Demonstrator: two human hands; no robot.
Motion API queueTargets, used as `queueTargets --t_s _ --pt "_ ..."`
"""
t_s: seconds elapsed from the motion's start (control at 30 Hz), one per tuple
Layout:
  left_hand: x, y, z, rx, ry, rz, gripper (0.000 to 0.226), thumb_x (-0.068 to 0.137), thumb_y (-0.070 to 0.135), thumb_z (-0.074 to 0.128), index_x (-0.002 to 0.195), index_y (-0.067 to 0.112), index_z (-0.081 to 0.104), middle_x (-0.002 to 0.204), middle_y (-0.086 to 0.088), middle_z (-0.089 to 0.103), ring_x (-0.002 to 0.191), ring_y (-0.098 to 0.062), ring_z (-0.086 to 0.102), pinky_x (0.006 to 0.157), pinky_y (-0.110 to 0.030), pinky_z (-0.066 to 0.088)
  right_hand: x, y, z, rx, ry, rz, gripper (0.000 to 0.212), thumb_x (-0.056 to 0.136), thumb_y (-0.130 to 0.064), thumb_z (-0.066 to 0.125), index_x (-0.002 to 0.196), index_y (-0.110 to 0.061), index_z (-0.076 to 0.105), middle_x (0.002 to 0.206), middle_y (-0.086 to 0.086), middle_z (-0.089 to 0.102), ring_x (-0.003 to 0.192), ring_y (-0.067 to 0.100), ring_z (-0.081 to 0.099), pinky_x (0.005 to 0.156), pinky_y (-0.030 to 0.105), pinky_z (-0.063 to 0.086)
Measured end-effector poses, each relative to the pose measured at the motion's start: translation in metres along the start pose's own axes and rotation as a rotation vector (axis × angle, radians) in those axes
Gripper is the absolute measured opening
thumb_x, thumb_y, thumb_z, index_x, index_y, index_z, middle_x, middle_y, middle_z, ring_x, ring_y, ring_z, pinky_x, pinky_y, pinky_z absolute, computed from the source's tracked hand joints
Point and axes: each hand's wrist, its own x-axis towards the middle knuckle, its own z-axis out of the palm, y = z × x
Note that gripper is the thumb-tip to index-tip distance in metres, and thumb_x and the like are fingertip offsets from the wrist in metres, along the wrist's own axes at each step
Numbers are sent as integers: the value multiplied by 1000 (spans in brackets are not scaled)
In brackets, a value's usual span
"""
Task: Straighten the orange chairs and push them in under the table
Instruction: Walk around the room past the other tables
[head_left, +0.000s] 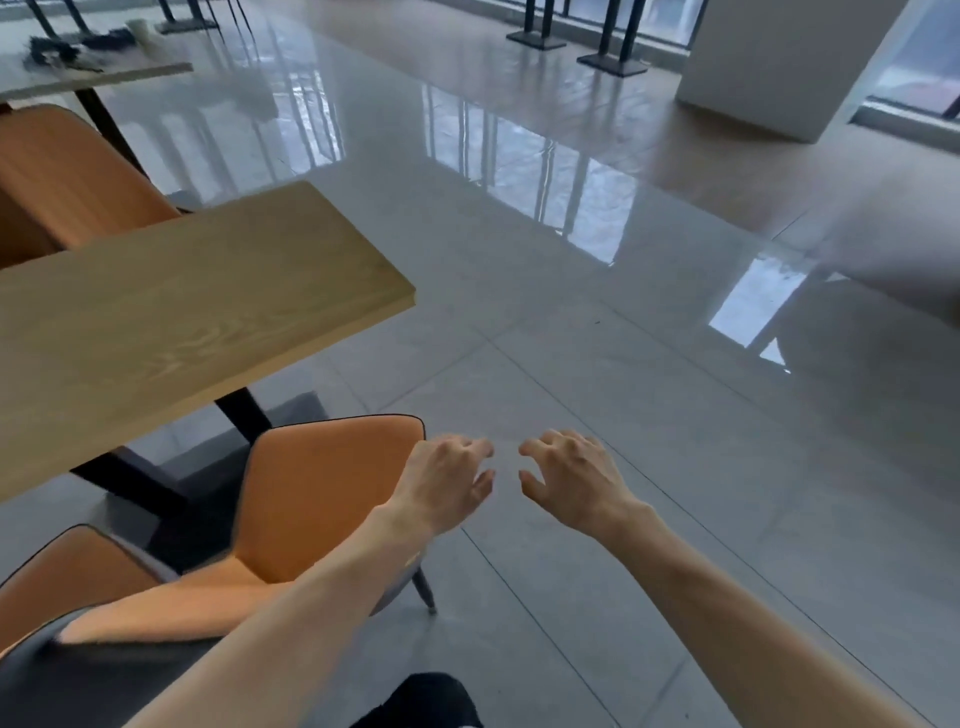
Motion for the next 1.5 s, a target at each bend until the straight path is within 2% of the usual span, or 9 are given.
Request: queueTargets --t_s 0.3,0.5,0.63,1.0,1.23,1.5 --pt "169 -16 23 -48 -75 13 30 93 30 49 117 14 58 116 -7 65 105 -26 58 88 -39 47 125 105 -14 -24 -40 47 33 93 -34 47 119 -15 56 117 8 63 109 27 54 90 39 43" --pt "305 -46 14 -67 -60 -12 31 93 29 48 119 17 57 118 -5 64 109 -25 57 90 -34 44 253 171 -49 -71 -77 25 35 94 -36 45 121 -16 55 117 6 62 109 26 53 91 38 41" --pt "379 -67 -4 -78 -20 -30 31 93 31 48 119 16 58 118 -5 65 108 -24 58 90 -36 44 326 194 -72 -93 -71 -4 35 95 -37 44 121 -17 55 116 5 62 109 26 53 91 36 40" --pt "571 -181 -31 -62 23 -276 33 94 33 47 122 19 56 122 -2 63 113 -22 55 91 -35 41 588 245 -98 -68 -60 -185 34 94 -37 45 120 -17 56 117 5 62 110 25 53 92 37 41" --pt "696 -277 -79 -54 74 -469 34 94 33 46 124 19 55 121 -6 63 111 -25 56 89 -36 43 780 241 -129 -52 -71 -369 35 94 -36 45 121 -17 55 120 6 62 111 25 54 94 38 42" --pt "757 -406 -120 -66 193 -716 32 94 33 49 122 19 56 120 -4 65 109 -24 58 90 -37 44 953 168 -133 -83 -135 -610 35 94 -36 46 120 -16 56 116 7 64 111 26 54 93 39 41"
